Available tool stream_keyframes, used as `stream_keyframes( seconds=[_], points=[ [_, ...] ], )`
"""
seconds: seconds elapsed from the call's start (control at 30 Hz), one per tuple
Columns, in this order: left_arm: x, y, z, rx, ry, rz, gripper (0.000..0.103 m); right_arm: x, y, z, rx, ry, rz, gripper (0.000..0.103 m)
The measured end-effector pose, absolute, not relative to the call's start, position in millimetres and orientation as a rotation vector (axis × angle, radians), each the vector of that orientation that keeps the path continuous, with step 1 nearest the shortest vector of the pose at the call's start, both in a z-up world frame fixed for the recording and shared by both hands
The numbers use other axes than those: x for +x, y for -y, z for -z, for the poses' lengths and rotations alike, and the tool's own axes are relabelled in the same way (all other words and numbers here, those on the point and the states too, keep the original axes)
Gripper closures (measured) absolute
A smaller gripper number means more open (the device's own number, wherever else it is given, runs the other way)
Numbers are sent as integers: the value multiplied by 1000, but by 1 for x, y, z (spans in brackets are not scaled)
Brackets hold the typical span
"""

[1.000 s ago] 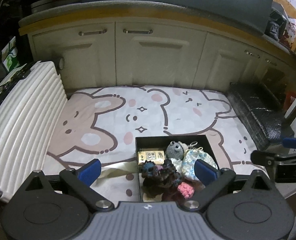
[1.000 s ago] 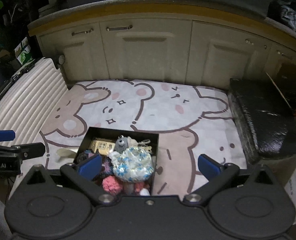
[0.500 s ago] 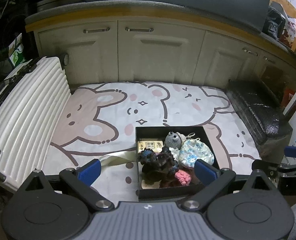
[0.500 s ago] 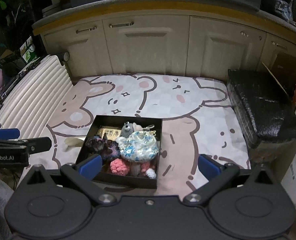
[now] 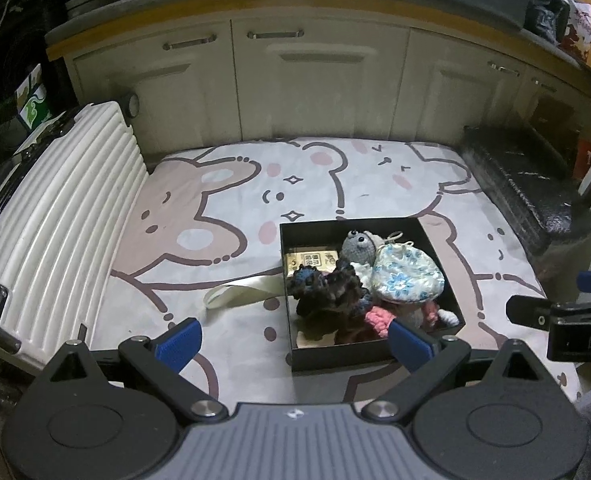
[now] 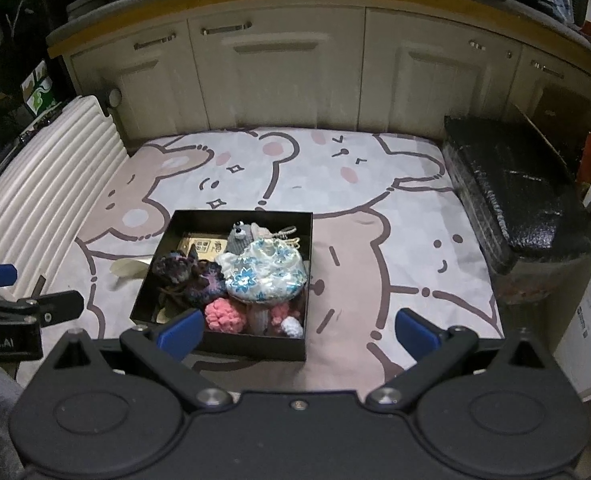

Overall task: Organize objects
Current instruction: 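Open both grippers and withdraw them up from the black box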

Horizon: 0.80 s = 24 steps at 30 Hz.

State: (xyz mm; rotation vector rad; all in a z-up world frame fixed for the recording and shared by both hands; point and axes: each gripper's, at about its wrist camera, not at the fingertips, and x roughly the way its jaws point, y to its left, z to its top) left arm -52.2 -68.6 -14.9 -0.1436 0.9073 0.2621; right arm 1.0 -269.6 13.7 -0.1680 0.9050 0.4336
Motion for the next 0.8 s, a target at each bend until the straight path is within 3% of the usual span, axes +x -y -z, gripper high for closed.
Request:
stream_keyframes(
  seconds=[0.8],
  points=[
    [-49, 64, 20, -150, -928, -280, 4, 4, 267, -9, -172, -915, -414, 0]
  ],
)
